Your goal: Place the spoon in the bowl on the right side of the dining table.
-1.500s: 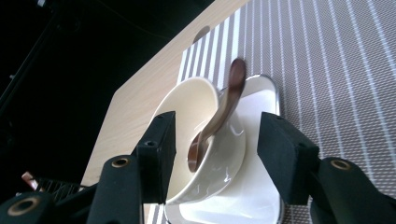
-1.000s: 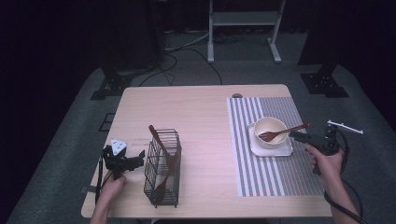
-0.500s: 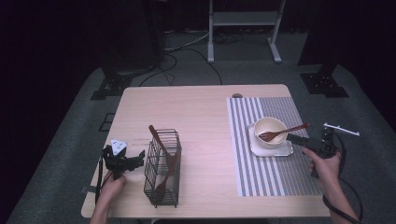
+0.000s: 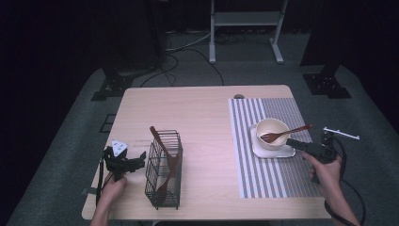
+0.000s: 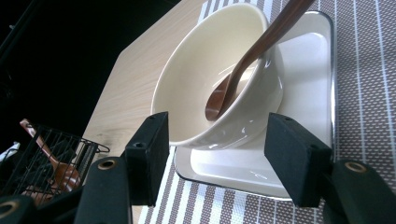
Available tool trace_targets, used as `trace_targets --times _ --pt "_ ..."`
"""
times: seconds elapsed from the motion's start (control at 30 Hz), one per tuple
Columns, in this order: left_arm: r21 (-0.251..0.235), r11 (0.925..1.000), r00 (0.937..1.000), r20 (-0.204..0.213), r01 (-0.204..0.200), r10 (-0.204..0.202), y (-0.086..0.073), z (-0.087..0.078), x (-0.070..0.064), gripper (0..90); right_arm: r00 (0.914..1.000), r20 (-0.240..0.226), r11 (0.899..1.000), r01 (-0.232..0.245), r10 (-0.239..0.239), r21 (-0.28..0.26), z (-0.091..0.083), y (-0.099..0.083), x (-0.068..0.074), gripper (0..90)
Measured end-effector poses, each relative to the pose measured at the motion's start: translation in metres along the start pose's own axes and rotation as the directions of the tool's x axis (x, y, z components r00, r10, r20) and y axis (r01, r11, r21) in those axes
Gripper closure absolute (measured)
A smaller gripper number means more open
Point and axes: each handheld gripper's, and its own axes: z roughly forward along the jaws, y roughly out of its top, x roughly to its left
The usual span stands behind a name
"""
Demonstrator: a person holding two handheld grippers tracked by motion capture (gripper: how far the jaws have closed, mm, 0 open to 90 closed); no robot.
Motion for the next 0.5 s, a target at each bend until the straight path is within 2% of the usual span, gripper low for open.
trace_targets --times 0.5 --pt "0.001 1.0 1.0 -0.002 -0.004 0.004 0.0 0.0 -0.001 0.0 0.9995 -0.004 0.999 0.03 -0.03 0.032 0.006 -0.014 0.005 37.8"
